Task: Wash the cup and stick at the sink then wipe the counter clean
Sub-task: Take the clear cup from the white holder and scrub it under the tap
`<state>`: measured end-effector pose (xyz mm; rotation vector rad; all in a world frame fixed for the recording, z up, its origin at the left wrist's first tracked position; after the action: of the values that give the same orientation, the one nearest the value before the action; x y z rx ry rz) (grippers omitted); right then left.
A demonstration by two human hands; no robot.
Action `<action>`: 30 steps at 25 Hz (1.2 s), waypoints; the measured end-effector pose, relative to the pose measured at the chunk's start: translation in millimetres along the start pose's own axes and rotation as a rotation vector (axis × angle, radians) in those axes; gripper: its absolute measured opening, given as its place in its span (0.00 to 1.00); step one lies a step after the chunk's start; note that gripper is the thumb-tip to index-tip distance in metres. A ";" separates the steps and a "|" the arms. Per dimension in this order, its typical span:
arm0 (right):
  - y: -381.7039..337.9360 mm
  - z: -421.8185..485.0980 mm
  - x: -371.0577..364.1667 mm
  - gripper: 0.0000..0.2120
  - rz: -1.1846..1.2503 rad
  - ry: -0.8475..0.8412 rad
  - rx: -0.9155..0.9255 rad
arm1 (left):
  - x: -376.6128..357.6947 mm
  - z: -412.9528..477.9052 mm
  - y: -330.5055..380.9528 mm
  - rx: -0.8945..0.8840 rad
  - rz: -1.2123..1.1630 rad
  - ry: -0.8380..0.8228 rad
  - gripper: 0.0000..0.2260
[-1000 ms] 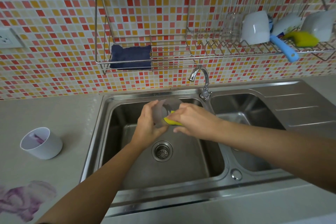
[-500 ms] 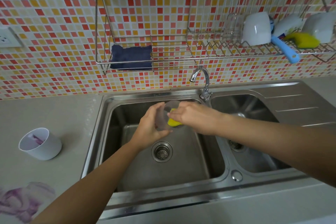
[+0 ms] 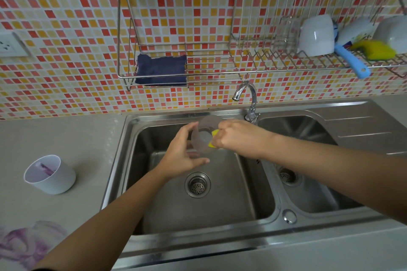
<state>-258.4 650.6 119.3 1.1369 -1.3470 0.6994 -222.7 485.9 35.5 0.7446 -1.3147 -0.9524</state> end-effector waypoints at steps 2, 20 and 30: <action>10.3 -4.9 -0.5 0.09 -0.143 0.030 0.117 | 6.1 -0.2 -3.8 -0.002 -0.006 -0.099 0.45; 6.1 -9.1 -16.6 0.10 -0.020 0.111 -0.023 | -16.4 6.6 1.1 0.016 -0.034 -0.069 0.40; 13.5 -10.7 -18.5 0.32 0.686 0.112 -0.371 | -19.7 11.4 -5.5 0.007 0.254 0.131 0.38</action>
<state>-269.5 668.9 105.9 0.3195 -1.6935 0.9291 -234.7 501.9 23.3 0.6179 -1.2633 -0.6849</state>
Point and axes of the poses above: each hand's wrist, its own z-axis towards the middle knuckle, its own x-axis out of the back of the hand, y = z × x, the point moved 2 cm from there along z, towards the middle knuckle, and after that the axes turned 5 degrees about z, right-handed, at the moved point
